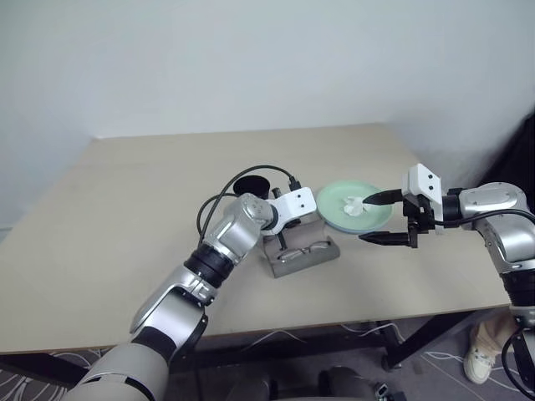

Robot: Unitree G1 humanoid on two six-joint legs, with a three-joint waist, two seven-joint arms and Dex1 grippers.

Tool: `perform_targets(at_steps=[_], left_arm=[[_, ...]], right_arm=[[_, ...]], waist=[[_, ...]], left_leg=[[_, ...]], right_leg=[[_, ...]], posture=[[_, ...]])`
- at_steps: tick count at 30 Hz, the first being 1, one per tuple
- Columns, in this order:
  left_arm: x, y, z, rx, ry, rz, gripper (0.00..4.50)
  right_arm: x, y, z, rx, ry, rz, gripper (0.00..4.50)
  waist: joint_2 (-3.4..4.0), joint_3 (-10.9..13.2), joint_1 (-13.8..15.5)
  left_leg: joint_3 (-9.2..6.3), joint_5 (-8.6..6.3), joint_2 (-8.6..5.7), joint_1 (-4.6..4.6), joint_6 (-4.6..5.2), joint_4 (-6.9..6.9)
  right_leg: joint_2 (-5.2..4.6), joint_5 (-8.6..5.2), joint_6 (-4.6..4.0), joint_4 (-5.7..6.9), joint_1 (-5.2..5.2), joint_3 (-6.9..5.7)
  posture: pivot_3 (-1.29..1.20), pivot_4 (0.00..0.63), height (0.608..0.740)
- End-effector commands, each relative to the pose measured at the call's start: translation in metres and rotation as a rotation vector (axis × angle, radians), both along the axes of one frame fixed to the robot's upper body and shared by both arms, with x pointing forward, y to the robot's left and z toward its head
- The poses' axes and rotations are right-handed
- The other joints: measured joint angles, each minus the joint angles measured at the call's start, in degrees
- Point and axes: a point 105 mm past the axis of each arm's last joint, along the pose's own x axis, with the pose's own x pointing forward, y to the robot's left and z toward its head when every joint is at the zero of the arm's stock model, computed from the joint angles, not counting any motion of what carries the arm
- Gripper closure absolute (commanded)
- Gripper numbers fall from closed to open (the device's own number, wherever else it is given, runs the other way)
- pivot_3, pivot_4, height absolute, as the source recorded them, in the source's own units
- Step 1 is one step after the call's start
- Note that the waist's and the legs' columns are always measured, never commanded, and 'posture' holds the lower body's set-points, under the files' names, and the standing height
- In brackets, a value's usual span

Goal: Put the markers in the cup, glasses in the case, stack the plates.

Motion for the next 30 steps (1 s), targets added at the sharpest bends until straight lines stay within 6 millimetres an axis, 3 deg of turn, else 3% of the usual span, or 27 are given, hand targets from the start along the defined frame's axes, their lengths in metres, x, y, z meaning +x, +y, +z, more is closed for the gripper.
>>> perform_targets(at_steps=[1,11,23,30], left_arm=[[-0.01,-0.002,0.007,-0.01,0.008,-0.041,4.45],[-0.038,-0.002,-0.003,-0.019,0.102,-0.076,4.45],[-0.041,0.004,-0.015,-0.034,0.142,-0.017,4.45],[-0.027,0.006,0.022,-0.198,0.077,0.013,4.45]], right_arm=[[0.002,0.003,0.017,0.019,-0.06,0.013,0.0],[0.003,0.002,0.017,0.015,-0.059,0.014,0.0],[0.005,0.003,0.019,0.013,-0.063,0.016,0.0],[0.006,0.004,0.019,0.013,-0.063,0.017,0.0]], waist=[[0.01,0.0,-0.1],[0.0,0.0,0.0],[0.01,0.0,0.0],[0.01,0.0,0.0]], left_leg=[[0.02,0.0,0.0,0.01,0.0,0.0],[0.01,0.0,0.03,0.01,0.0,0.05],[0.01,0.01,0.06,0.05,0.01,0.08],[0.0,0.01,0.08,0.03,0.01,0.09]], right_leg=[[0.0,0.0,0.0,0.01,0.0,0.01],[0.0,-0.03,-0.05,0.01,0.02,0.01],[0.01,-0.07,-0.11,0.03,0.05,0.0],[0.01,-0.06,-0.11,0.02,0.04,-0.01]], posture=[[0.0,0.0,0.727],[0.0,0.0,0.727],[0.0,0.0,0.727],[0.0,0.0,0.727]])
